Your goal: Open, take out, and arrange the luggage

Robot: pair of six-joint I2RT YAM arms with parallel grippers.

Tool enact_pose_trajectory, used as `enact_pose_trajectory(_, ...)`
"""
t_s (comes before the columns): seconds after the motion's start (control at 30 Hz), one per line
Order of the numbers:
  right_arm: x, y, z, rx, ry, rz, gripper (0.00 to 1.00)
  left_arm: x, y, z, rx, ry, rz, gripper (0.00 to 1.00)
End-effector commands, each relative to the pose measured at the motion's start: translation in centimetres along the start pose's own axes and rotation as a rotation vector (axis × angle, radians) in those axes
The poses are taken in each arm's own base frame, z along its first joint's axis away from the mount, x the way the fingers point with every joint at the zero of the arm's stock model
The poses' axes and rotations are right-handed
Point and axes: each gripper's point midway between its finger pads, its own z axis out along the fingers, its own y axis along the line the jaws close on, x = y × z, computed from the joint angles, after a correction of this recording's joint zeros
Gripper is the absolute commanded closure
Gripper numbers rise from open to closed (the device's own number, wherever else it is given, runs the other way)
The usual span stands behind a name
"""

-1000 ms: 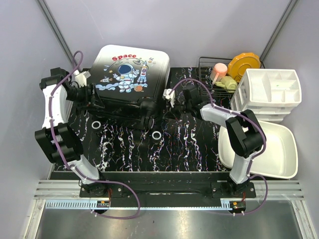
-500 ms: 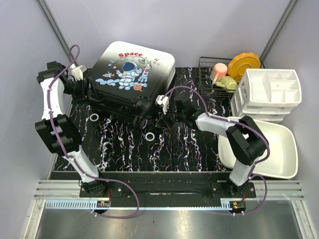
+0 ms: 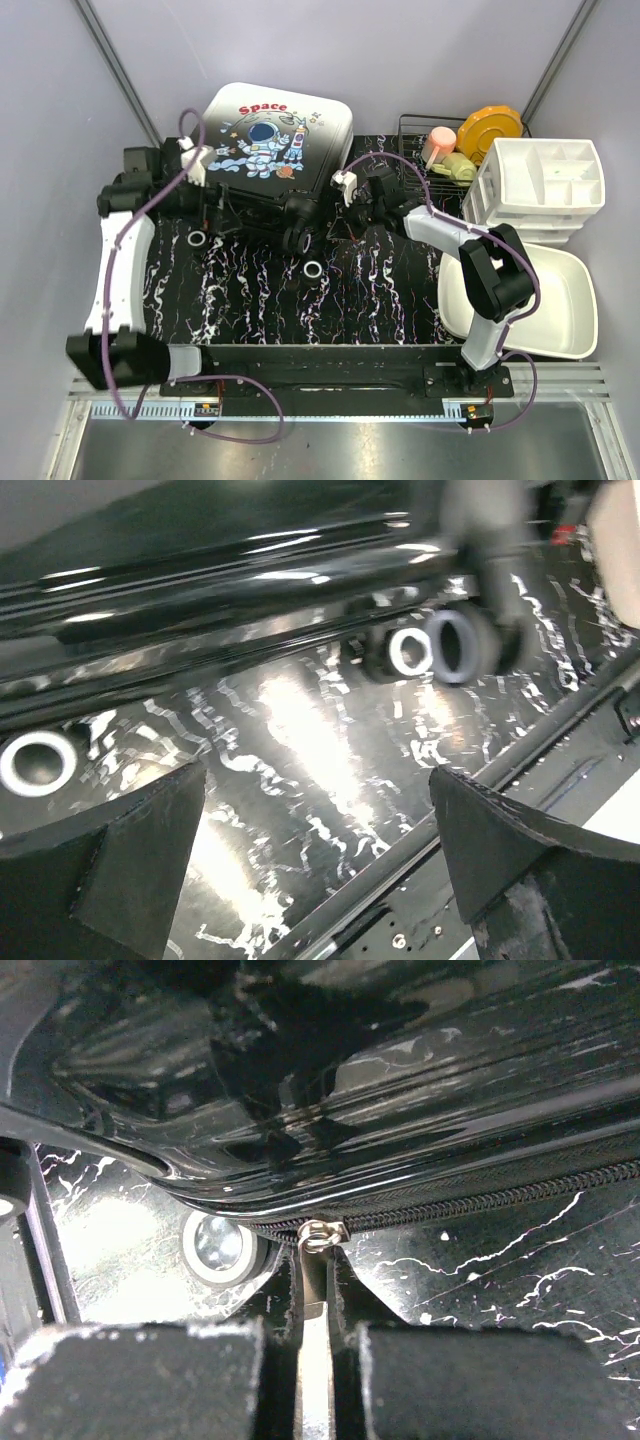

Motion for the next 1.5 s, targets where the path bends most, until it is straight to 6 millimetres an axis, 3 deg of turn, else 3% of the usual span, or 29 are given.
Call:
enact_pose_trajectory(0.0, -4.5, 0.8, 0.6, -0.006, -0.096, -0.068, 1.00, -0.8, -4.8, 0.8, 0.019, -0.068, 0.099, 0.01)
enact_pose_trajectory(0.2, -6.0, 4.5, 3.4, -0.061, -0.137, -0.120, 1.00, -0.1, -8.7, 3.4, 0.031, -0.044, 0.161, 0.01)
enact_pose_trajectory(0.4, -7.1, 7.8, 5.5, -0.106, -0.166, -0.117, 1.00, 1.5, -9.8, 5.9, -0.040, 0.026, 0.175, 0.01)
enact_pose_trajectory(0.53, -7.8, 9.2, 5.8, -0.121, -0.184, -0.080, 1.00, 2.9, -9.0, 7.1, -0.117, 0.071, 0.175, 0.02)
enact_pose_trajectory(0.7, -7.5, 9.2, 5.4, -0.104, -0.182, -0.080, 1.00, 4.2, -5.7, 7.8, -0.274, 0.120, 0.184, 0.18)
enact_pose_trajectory(0.8, -7.1, 9.0, 5.1, -0.092, -0.177, -0.103, 1.00, 4.9, -5.0, 8.0, -0.301, 0.146, 0.181, 0.27)
enact_pose_trajectory(0.83, -6.9, 9.0, 5.1, -0.092, -0.175, -0.111, 1.00, 4.9, -4.9, 8.2, -0.306, 0.145, 0.175, 0.27)
enact_pose_trajectory(0.93, -6.6, 9.1, 5.1, -0.095, -0.166, -0.113, 1.00, 4.6, -4.1, 8.5, -0.347, 0.147, 0.173, 0.10)
enact_pose_trajectory(0.97, -6.4, 9.1, 5.1, -0.095, -0.162, -0.111, 1.00, 4.2, -4.3, 8.5, -0.330, 0.139, 0.173, 0.11)
enact_pose_trajectory(1.03, -6.3, 8.9, 5.1, -0.092, -0.160, -0.110, 1.00, 4.0, -5.0, 8.8, -0.287, 0.139, 0.169, 0.24)
enact_pose_trajectory(1.07, -6.4, 8.9, 5.1, -0.088, -0.162, -0.110, 1.00, 3.7, -5.3, 8.8, -0.269, 0.131, 0.171, 0.40)
enact_pose_trajectory(1.13, -6.3, 8.8, 5.0, -0.086, -0.159, -0.111, 1.00, 3.8, -5.8, 8.8, -0.241, 0.136, 0.189, 0.56)
enact_pose_trajectory(1.17, -6.3, 8.8, 4.9, -0.086, -0.159, -0.109, 1.00, 4.3, -6.0, 8.8, -0.221, 0.147, 0.196, 0.70)
enact_pose_trajectory(1.3, -5.6, 9.6, 4.6, -0.108, -0.147, -0.102, 1.00, 7.2, -5.4, 7.9, -0.210, 0.221, 0.230, 0.98)
enact_pose_trajectory(1.47, -4.3, 10.4, 4.4, -0.110, -0.127, -0.062, 1.00, 11.4, -3.8, 5.1, -0.216, 0.309, 0.250, 1.00)
